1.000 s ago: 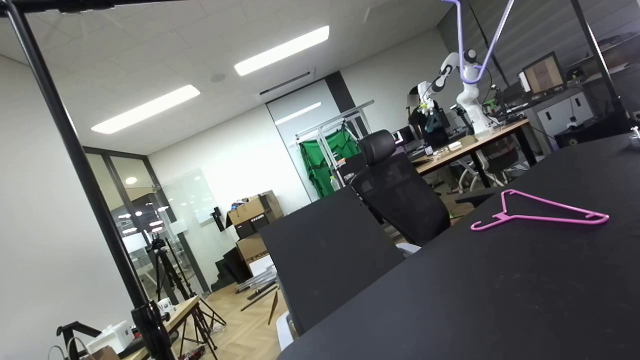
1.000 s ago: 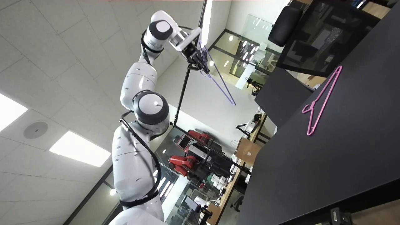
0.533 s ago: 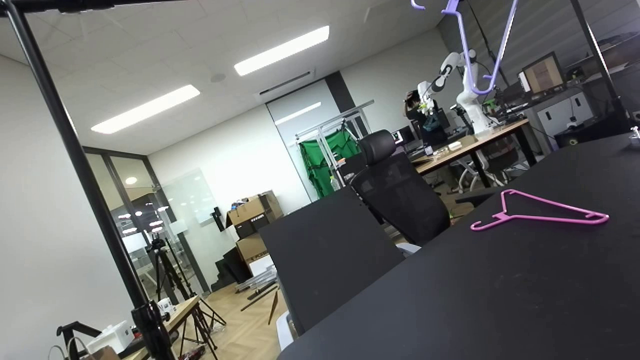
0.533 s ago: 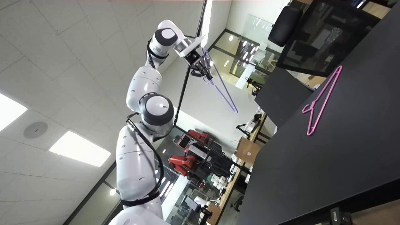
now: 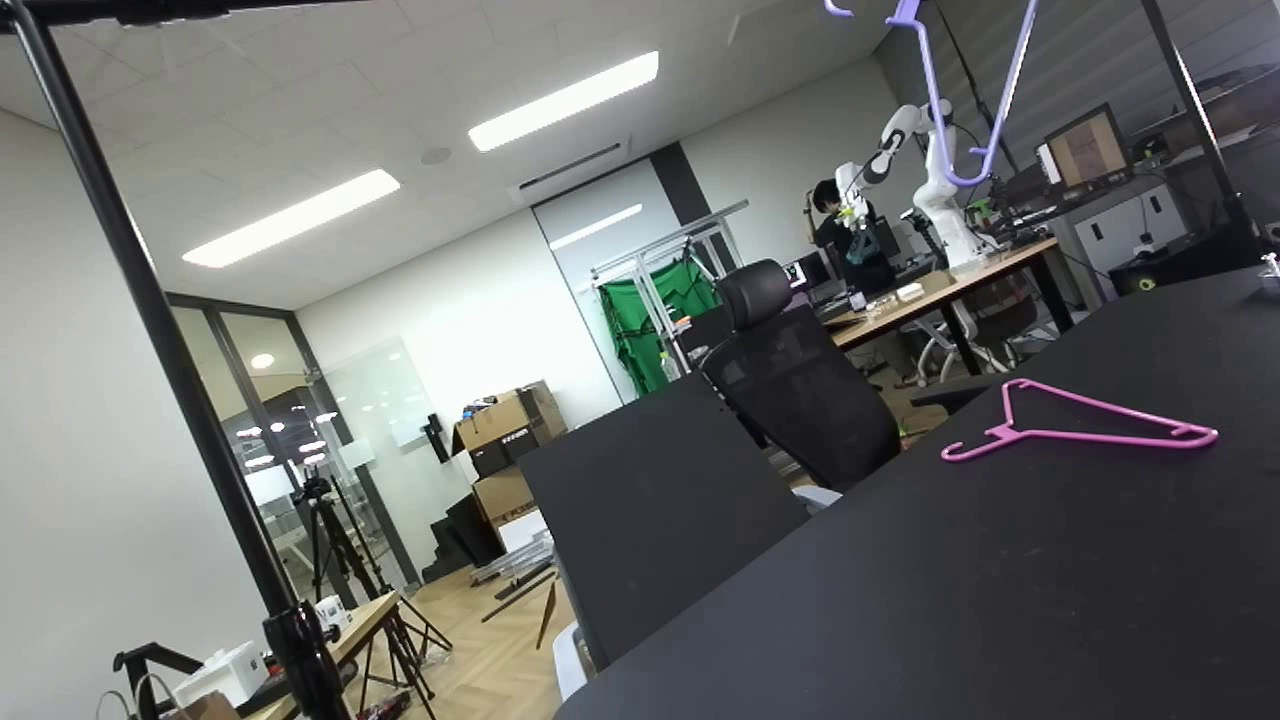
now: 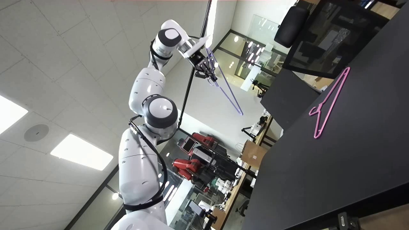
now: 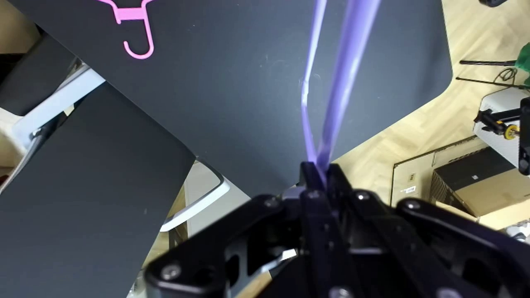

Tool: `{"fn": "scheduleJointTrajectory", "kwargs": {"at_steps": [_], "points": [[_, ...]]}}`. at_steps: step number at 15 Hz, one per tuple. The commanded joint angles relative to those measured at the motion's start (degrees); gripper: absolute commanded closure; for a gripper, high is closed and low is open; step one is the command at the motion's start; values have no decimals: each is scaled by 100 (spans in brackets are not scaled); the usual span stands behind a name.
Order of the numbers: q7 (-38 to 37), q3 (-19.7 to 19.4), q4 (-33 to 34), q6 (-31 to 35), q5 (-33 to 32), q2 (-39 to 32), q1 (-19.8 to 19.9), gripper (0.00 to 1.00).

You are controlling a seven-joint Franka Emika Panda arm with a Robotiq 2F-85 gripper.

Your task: Remove the plastic hanger from the metallic object and put it on the table

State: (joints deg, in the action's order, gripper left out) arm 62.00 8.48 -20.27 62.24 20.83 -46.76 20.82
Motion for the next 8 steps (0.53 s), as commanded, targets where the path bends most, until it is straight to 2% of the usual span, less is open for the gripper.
{"fn": "scheduleJointTrajectory", "kwargs": {"at_steps": [1,2,5,6,7,8], "points": [[-24,97,0,2,-74,0,18,92],[-20,131,0,11,-25,-73,27,98],[-48,338,-94,-191,214,-369,20,98],[-108,423,244,-345,290,-719,-45,98],[-3,441,-141,-251,426,-645,-46,98],[-61,619,272,-398,507,-1051,-102,98]]}}
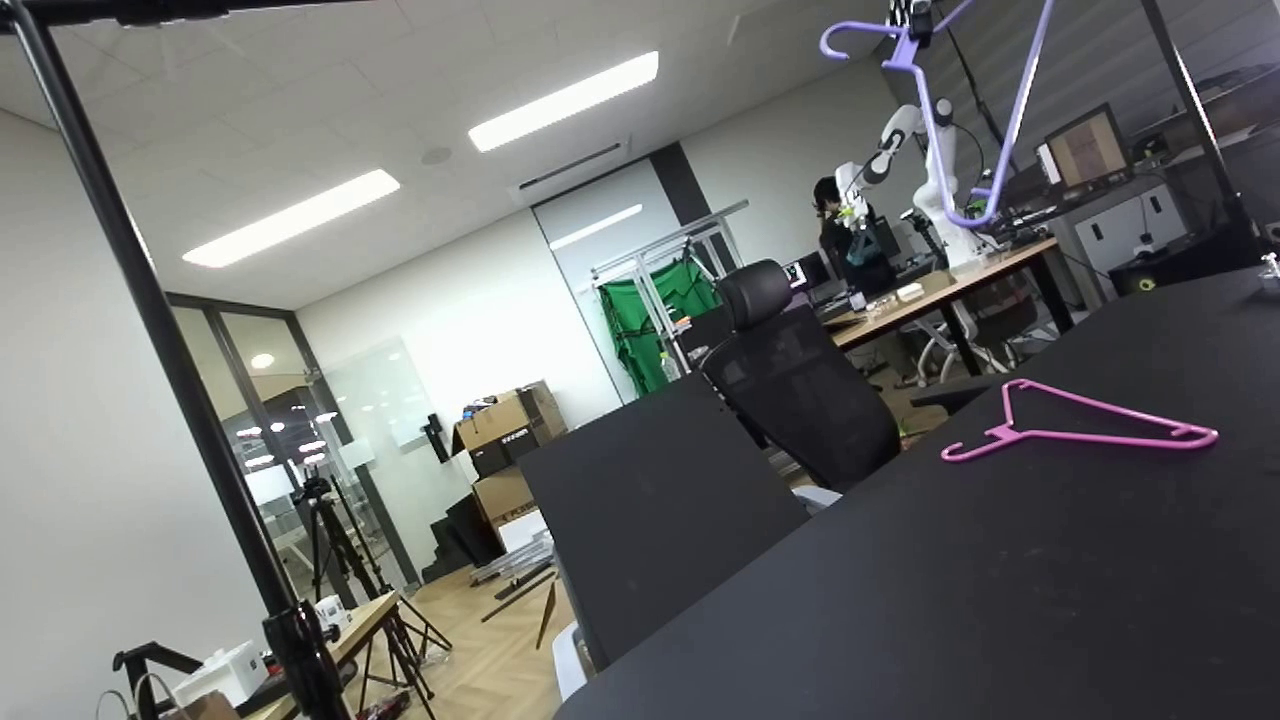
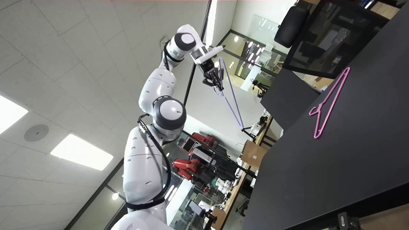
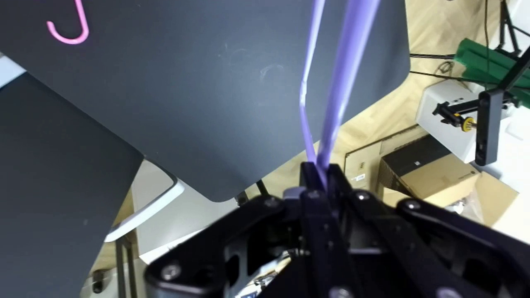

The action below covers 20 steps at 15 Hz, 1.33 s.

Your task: Remove the plastic hanger from the metallic object and put it on the table

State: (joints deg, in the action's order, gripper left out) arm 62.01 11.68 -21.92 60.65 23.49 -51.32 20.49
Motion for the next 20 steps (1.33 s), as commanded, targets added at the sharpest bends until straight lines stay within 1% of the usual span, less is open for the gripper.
{"fn": "scheduleJointTrajectory", "kwargs": {"at_steps": [1,4,6,7,8,9,12,13,14,20], "points": [[15,402,462,-241,354,-771,-100,98],[195,738,338,-334,666,-1226,-193,98],[211,895,313,-643,790,-1528,-275,98],[54,888,274,-857,763,-1638,-334,98],[235,785,26,-510,705,-1387,-260,92],[235,812,26,-636,707,-1513,-302,92],[235,830,32,-691,716,-1639,-346,92],[176,882,226,-769,691,-1732,-367,92],[208,883,90,-740,685,-1633,-334,92],[208,883,96,-748,687,-1618,-329,92]]}}
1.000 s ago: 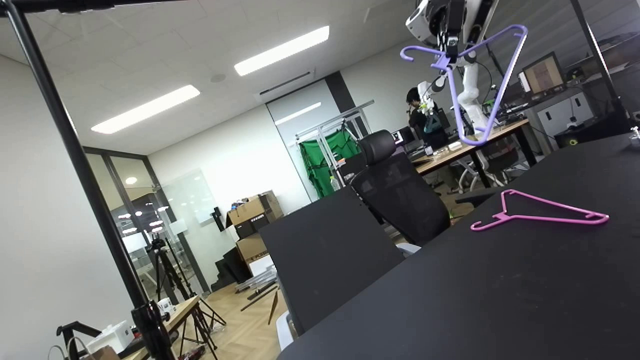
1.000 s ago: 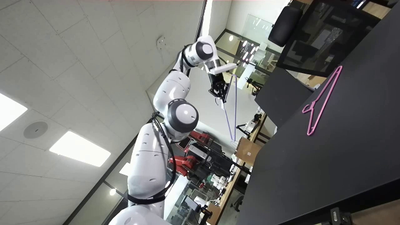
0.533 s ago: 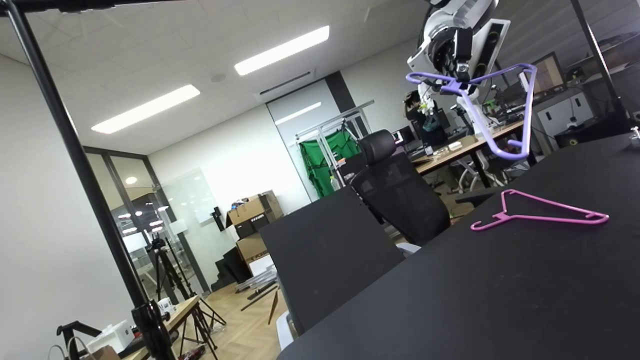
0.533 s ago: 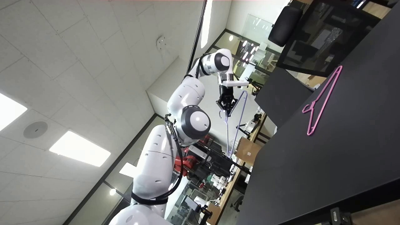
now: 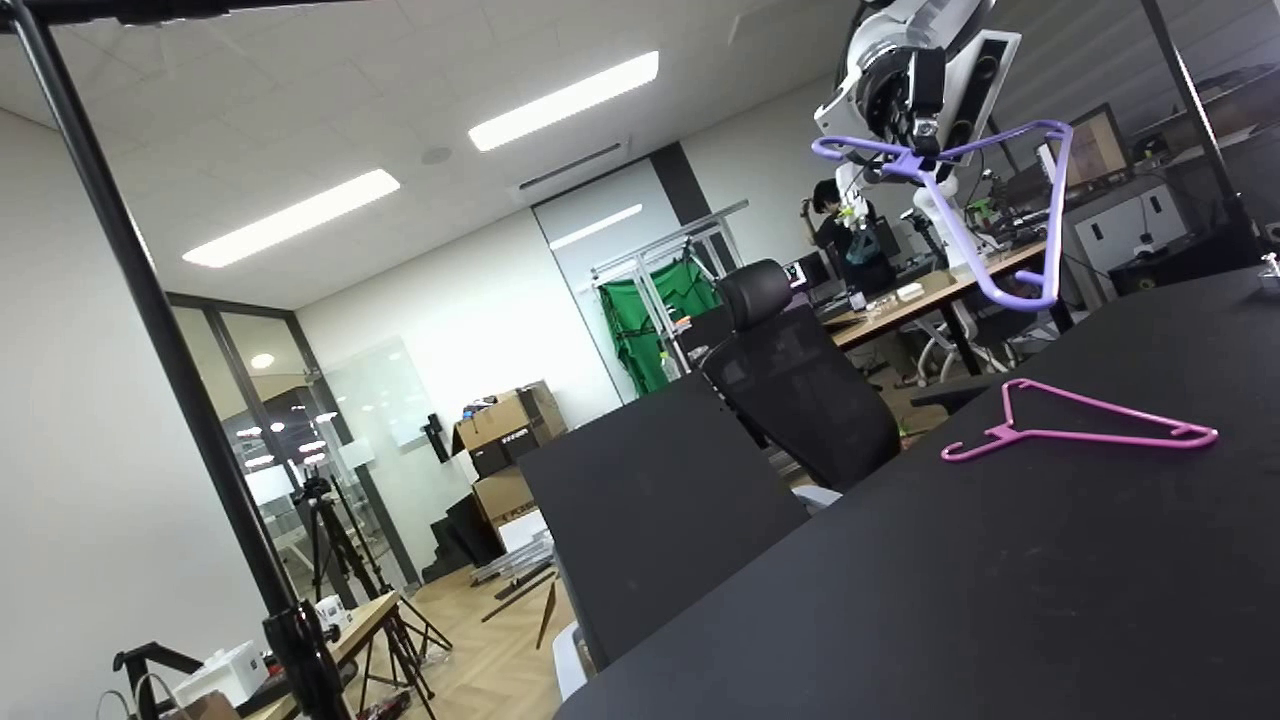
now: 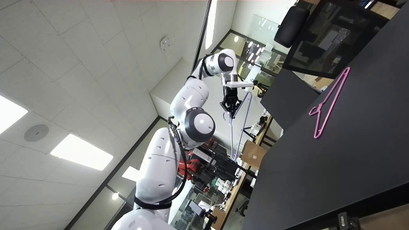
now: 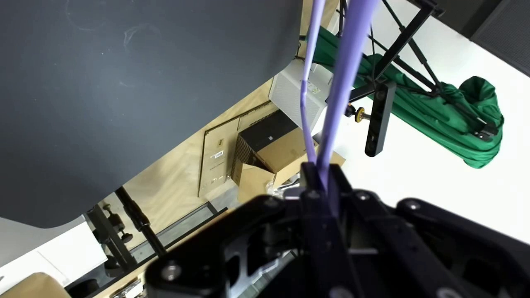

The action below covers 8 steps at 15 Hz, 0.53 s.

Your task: Remove the plastic hanger from the metallic object and put it on the table

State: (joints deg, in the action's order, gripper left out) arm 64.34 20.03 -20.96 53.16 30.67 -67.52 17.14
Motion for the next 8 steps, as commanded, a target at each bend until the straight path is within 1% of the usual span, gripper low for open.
{"fn": "scheduleJointTrajectory", "kwargs": {"at_steps": [1,3,4,8], "points": [[-25,50,0,0,-31,2,6,92],[-25,50,0,0,-31,2,6,92],[-25,50,0,0,-31,2,6,98],[131,69,70,257,7,-484,11,98]]}}
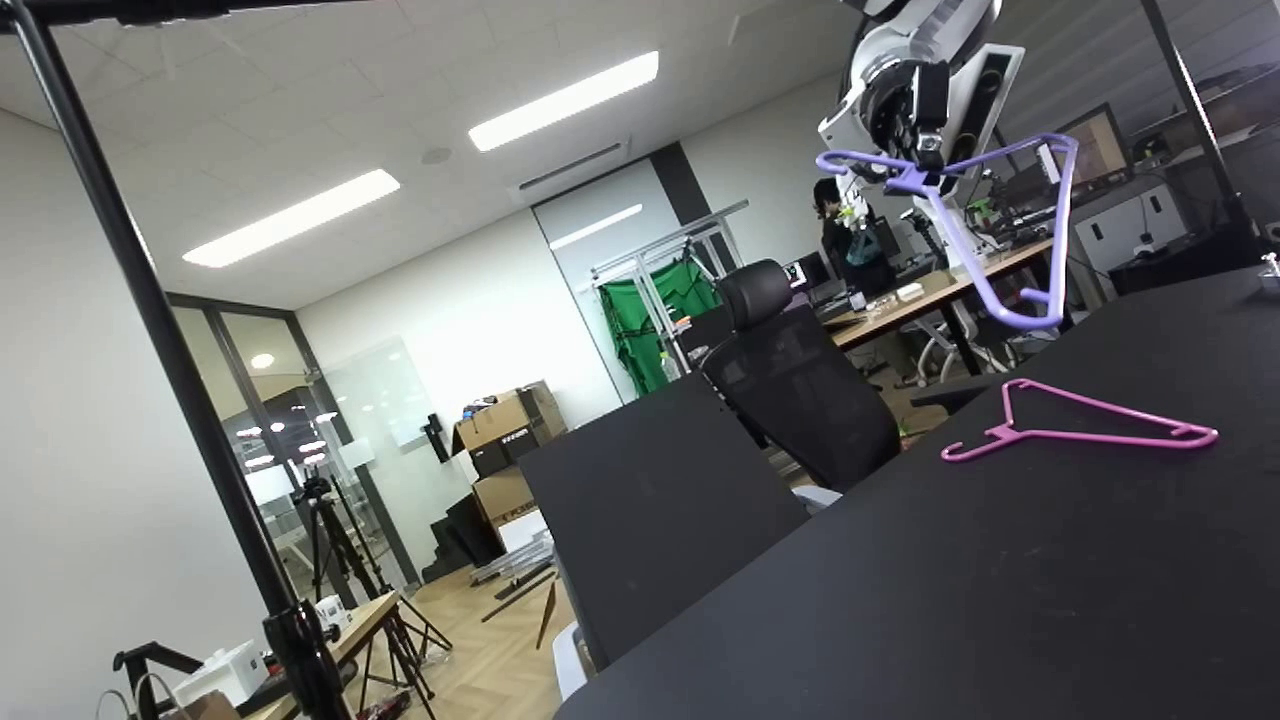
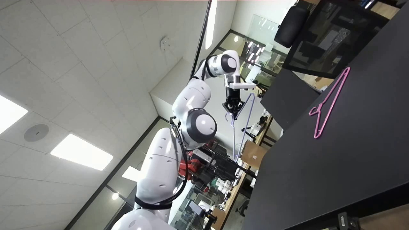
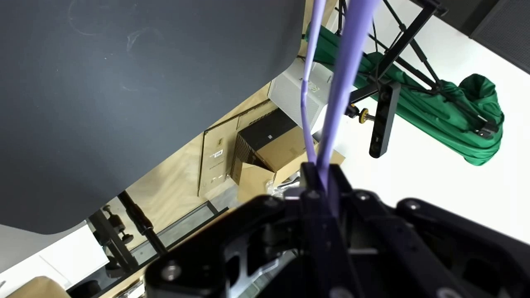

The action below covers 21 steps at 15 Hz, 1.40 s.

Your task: Remove the plastic hanger from the metallic object and put it on the table

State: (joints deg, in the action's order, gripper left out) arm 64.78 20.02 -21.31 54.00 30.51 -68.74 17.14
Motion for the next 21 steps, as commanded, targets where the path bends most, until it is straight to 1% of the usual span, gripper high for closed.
{"fn": "scheduleJointTrajectory", "kwargs": {"at_steps": [1,5,9,10,11,14,17,21], "points": [[149,91,125,238,40,-500,13,98],[605,258,165,548,192,-1152,45,98],[961,421,183,837,492,-1818,53,98],[1193,339,-474,1142,611,-1566,157,98],[1275,287,-478,1239,751,-1680,135,98],[1544,116,-811,1557,980,-1758,70,98],[1777,-102,-1018,1773,1008,-1765,-53,98],[1910,-227,-1195,1907,977,-1769,-170,98]]}}
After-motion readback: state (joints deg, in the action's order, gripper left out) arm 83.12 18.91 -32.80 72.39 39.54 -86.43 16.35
